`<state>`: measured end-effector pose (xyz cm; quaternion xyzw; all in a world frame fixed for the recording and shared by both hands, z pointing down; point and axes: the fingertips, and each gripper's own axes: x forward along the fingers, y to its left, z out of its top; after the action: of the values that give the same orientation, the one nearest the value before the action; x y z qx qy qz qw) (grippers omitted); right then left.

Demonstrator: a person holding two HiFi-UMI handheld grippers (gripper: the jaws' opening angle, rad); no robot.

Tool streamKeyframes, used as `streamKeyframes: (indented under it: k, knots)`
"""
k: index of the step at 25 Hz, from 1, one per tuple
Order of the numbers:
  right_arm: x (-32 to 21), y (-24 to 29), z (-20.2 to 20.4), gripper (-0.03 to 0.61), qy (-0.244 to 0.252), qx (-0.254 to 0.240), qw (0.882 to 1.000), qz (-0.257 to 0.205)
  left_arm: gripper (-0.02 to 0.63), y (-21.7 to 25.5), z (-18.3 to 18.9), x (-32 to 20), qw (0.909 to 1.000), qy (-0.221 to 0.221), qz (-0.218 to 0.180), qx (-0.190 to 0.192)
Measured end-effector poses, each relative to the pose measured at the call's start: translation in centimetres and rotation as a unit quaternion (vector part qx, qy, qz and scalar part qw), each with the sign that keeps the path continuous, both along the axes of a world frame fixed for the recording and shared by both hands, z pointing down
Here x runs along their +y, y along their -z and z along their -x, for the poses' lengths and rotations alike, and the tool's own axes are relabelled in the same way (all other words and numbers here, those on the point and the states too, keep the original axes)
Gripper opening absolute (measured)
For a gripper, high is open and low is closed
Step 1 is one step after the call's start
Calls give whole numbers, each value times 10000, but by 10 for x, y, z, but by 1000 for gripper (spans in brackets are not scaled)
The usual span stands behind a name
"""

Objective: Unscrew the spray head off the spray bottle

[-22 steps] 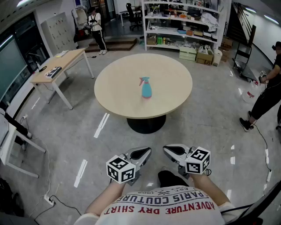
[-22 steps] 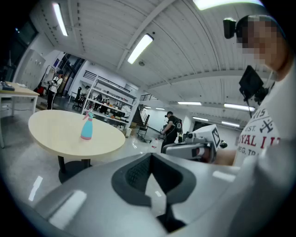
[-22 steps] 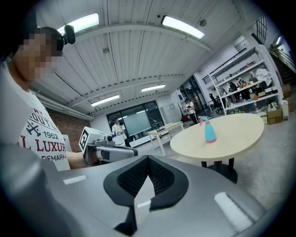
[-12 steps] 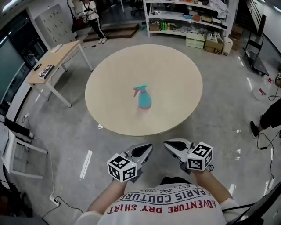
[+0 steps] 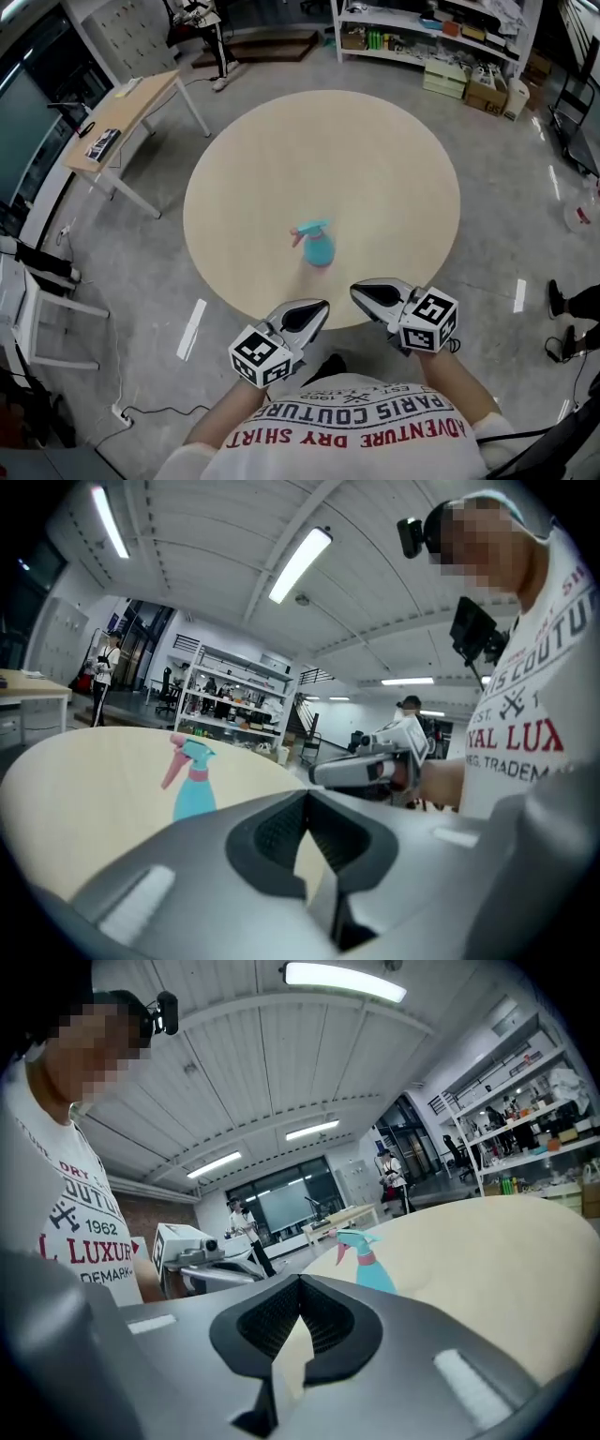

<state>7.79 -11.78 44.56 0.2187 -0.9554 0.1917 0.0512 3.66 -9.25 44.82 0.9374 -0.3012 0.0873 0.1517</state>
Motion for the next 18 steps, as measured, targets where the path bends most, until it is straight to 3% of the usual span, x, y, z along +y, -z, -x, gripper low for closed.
streamKeyframes:
  k: [3,6,10,11,14,18]
  knots:
    - [-30,-8,0,2,-12,-39,9999,148,2,-27,12,-29,9995,188,232,-59]
    - [-53,-18,1,2,-19,-33,9995,320,60,-50,13,-55,9985,106,486,-213]
    - [-72,-33,10,2,77,6,9988,476,57,-66,16,-85,9979,62,417,-496]
    - [-75,-35,11,2,88,16,9987,496,78,-71,18,-90,9976,87,409,-559]
    - [-82,-40,17,2,142,18,9987,487,277,-91,30,-109,9960,307,309,-786]
    - [-87,-46,25,2,200,122,9988,424,342,-116,42,-140,9941,485,163,-955]
